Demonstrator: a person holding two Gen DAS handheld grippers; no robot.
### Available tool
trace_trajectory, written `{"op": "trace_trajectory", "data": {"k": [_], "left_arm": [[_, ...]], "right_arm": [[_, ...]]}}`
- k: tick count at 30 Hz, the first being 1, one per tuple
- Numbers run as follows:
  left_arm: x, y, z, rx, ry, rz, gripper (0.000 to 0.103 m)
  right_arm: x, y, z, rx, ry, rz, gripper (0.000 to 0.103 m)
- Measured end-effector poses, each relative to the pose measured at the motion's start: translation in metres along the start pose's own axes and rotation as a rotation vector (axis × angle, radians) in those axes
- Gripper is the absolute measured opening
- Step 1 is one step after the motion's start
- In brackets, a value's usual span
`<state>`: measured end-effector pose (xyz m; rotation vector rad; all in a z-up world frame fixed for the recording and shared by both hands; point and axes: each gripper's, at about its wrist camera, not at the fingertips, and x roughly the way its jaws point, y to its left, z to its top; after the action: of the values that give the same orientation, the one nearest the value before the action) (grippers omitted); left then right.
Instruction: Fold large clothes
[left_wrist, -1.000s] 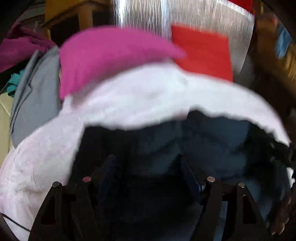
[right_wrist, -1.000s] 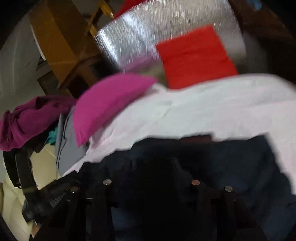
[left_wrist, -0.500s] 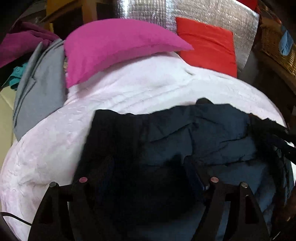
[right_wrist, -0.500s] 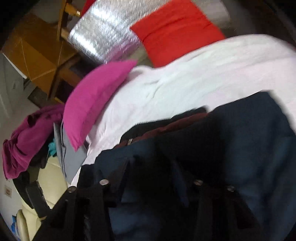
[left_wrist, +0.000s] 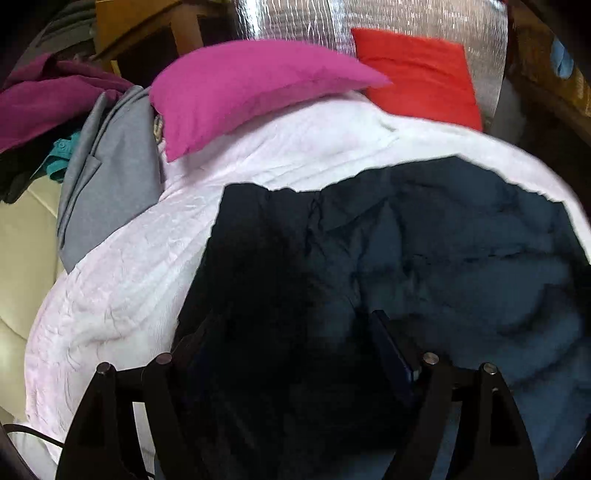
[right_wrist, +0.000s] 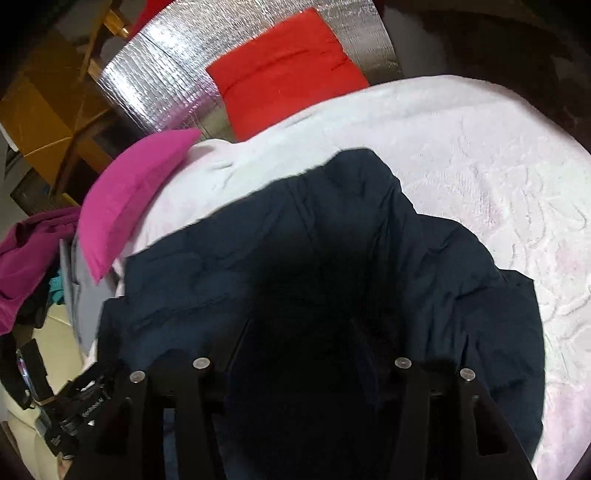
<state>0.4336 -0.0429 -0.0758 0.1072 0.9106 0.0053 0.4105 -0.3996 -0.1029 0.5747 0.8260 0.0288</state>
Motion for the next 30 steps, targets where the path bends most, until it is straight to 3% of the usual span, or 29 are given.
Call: {"op": "trace_trajectory", "data": {"k": [8,12,18,21,26,30], "left_arm": [[-0.068,-0.013,-0.033,0.071,-0.167,0.049,0.08],[-0.087,-0.015,-0.049,0.1,-0.21,0.061,0.08],[-0.095,-0.016,-0.067,0.099,-0.222,0.066,0.08],[-0.097,-0.018,-0.075,0.087,-0.209,0.058,0.08],[-0.098,-0.015,-0.082,0.069,-0.197,0.063,0.08],[-0.1,-0.011,-0.087,0.052,-0.187,0.071,0.08]], "right_arm": [[-0.058,0.007,-0.034,-0.049,-0.039,0.046,0.064],[-0.07,0.01,-0.063,-0.104,-0.004,0.023,0.064],[-0.054,0.003,-0.094,-0.158,0.074,-0.024,0.064],[-0.051,0.007,-0.097,-0.195,0.073,-0.046,0.064],[-0.071,-0.004,-0.094,-0.108,0.038,0.046,0.064],[-0.086,-0.001,-0.097,-0.119,-0.004,0.092,0.064]]}}
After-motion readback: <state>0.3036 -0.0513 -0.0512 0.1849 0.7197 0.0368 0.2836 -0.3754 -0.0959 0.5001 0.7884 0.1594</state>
